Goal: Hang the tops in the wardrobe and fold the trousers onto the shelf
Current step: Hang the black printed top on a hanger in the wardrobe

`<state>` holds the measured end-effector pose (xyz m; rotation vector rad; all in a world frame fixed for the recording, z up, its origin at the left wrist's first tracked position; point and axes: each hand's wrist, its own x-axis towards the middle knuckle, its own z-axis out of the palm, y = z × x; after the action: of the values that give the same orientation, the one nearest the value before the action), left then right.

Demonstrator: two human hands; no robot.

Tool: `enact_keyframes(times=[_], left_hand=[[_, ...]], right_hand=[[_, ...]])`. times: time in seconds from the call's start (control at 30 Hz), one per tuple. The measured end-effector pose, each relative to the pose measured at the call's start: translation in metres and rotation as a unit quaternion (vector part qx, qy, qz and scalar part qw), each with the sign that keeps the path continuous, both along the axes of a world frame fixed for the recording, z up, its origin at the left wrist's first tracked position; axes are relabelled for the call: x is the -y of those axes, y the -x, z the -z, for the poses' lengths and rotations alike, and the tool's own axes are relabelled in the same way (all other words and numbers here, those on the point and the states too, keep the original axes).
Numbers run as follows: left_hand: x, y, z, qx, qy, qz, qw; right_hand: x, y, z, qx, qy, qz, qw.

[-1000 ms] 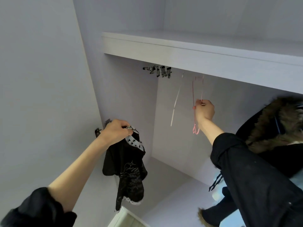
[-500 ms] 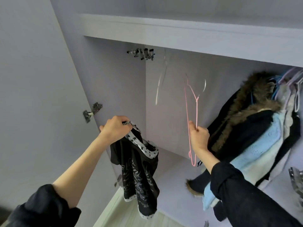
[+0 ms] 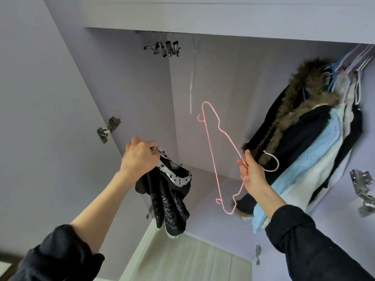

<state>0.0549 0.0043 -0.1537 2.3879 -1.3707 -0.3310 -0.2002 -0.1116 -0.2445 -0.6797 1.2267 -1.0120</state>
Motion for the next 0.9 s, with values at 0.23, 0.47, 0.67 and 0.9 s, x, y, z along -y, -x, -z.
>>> enact_keyframes(times=[0.23,0.47,0.67,0.9], left_hand=[[0.007,-0.026,0.023,-0.282,0.032,-0.073,0.956],[0.005,-0.028,0.012,-0.321,0.018,0.013,0.947],[0.008,-0.02,-0.002,-0.443,0.077,0.028,0.893],[0.0,-0.055,0.002,-0.447,0.13,-0.038,0.884]], right_hand=[[-0.001,-0.017,-0.031,0.218,0.028,0.001,0.975],[-0.005,-0.051,-0.056,0.299,0.049,-0.041,0.952],[-0.02,-0.078,-0.034,0.148,0.051,-0.108,0.982],[-0.018,-0.064,-0.024,-0.109,0.143,-0.159,0.971]])
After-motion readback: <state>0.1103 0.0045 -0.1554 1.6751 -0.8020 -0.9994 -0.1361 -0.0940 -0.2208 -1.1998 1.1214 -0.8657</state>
